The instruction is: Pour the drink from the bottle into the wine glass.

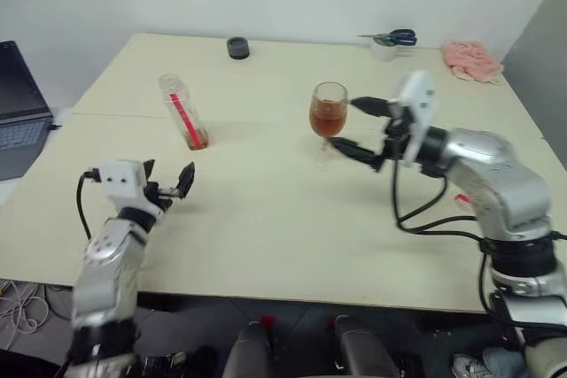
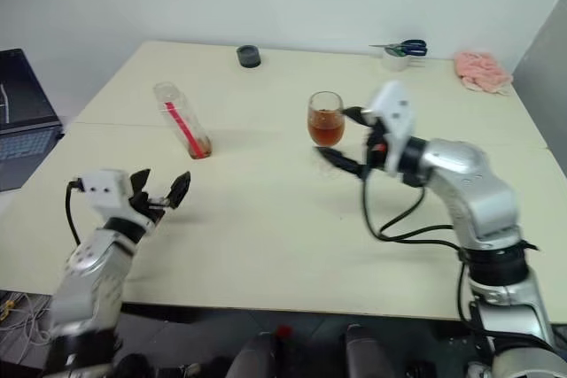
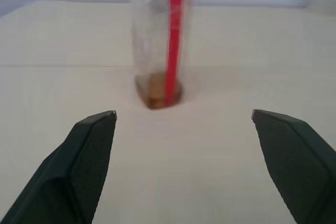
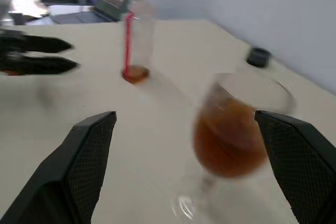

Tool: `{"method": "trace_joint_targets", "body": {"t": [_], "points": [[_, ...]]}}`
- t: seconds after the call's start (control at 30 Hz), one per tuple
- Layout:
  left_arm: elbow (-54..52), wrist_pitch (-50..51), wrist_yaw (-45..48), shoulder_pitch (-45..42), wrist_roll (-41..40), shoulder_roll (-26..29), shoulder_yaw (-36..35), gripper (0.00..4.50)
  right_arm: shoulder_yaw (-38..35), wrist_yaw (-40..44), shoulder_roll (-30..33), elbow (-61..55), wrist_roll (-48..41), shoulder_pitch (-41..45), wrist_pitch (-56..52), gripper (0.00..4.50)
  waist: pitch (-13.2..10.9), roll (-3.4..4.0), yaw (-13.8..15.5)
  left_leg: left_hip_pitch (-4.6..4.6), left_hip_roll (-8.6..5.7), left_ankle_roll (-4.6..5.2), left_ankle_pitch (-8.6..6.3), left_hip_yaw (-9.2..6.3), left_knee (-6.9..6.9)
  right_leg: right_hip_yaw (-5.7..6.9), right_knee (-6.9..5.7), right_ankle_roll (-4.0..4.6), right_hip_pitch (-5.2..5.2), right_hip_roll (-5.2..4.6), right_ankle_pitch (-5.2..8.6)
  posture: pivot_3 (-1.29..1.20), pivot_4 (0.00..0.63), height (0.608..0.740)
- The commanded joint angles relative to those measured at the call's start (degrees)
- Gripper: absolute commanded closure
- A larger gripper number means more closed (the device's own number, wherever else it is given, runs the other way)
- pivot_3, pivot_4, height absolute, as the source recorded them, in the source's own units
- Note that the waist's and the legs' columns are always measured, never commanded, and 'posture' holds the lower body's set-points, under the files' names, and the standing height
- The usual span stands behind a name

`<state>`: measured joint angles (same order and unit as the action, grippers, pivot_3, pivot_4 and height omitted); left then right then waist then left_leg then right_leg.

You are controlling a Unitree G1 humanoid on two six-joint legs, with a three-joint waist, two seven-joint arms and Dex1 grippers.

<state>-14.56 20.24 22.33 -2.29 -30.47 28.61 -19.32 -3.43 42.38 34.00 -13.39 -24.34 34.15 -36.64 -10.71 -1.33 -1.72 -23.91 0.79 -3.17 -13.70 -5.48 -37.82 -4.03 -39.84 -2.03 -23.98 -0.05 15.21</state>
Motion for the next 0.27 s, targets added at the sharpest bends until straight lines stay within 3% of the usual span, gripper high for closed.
{"method": "trace_joint_targets", "body": {"t": [0.03,0.17,0.27], "points": [[-12.95,10.03,2.42,0.41,-10.29,5.29,-2.46,0.07,-5.47,1.62,3.16,-2.83,-2.8,-3.08,0.19,0.0,0.0,0.05,0.2,0.06,-0.08,0.0,0.0,-0.01,-0.01,0.04,0.01,-0.01,0.09,0.05,0.01,0.0,0.15,0.74],[-13.26,14.56,2.94,-3.95,-13.96,8.87,-2.84,0.07,-5.96,3.17,4.27,-3.41,-4.9,-4.19,0.09,0.0,-0.02,0.13,-0.19,1.05,-0.19,0.03,-0.02,0.23,0.33,-0.08,0.39,-0.04,1.02,0.32,0.08,0.0,0.15,0.74],[-13.48,17.18,3.32,-7.08,-15.75,10.29,-2.53,0.07,-4.61,3.3,3.84,-3.52,-5.18,-4.23,0.26,0.0,-0.02,0.12,-0.61,1.1,0.03,0.03,-0.02,0.23,0.46,-0.09,0.46,0.04,1.0,0.58,0.12,0.0,0.15,0.74]]}}
